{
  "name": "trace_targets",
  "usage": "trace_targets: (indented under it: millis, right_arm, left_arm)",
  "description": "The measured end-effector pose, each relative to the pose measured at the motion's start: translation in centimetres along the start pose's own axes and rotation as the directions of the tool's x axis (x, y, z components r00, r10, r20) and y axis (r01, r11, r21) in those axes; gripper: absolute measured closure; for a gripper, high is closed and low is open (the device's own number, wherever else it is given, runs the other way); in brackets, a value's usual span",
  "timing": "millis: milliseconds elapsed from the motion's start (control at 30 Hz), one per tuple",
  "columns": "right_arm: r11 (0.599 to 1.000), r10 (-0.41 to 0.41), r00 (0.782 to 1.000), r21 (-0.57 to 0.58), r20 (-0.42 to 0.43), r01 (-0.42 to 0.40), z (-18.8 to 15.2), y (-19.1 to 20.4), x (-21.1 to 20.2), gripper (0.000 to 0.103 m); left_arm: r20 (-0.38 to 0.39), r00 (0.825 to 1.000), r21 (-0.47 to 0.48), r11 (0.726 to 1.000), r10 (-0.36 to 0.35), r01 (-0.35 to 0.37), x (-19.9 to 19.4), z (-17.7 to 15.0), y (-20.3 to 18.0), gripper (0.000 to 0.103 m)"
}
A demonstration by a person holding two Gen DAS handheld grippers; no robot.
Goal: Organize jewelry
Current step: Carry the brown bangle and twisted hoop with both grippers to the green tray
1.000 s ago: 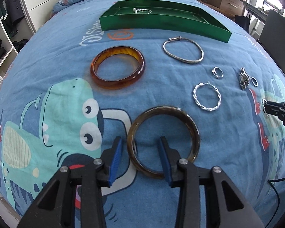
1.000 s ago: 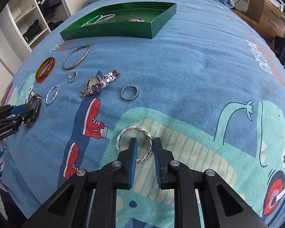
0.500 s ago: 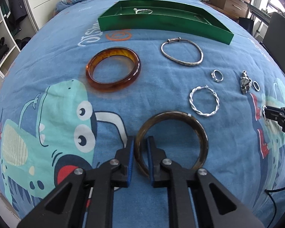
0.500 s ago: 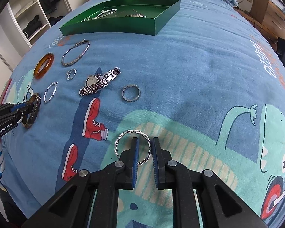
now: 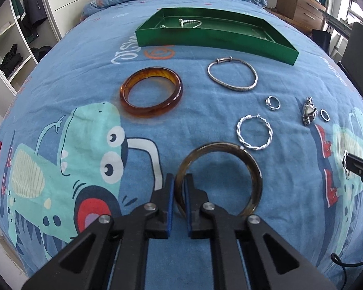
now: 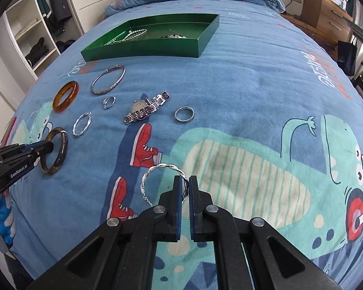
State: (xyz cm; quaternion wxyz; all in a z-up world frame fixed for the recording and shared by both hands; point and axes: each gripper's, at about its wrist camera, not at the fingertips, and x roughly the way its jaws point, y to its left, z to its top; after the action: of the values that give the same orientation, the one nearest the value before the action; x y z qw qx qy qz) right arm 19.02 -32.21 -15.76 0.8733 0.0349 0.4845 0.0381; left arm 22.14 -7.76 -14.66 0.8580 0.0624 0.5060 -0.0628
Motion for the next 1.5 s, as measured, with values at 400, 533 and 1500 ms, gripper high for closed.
trace_targets:
  millis: [400, 533, 1500]
  right_arm:
    - [1.000, -0.006, 0.994, 0.013, 0.113, 0.005, -1.2, 0.4, -6.0, 0.098]
    - [1.000, -0.005, 0.990, 0.009, 0.141, 0.004, -1.4, 0.9, -7.4, 0.098]
    - [0.995, 0.071, 0.920, 0.043, 0.385, -0.094, 11.4, -2.9, -7.2, 0.098]
  left_arm:
    - [0.093, 0.995, -0.036, 0.998, -0.047, 0.051, -5.1, -1.4, 2.0, 0.096]
    - [0.140, 0.988, -0.047, 0.996, -0.065, 0.072, -7.3, -1.2, 2.8, 0.096]
    - [0.300, 0.930, -0.002, 0.975, -0.210, 0.221, -4.6, 16.2, 2.0, 0.096]
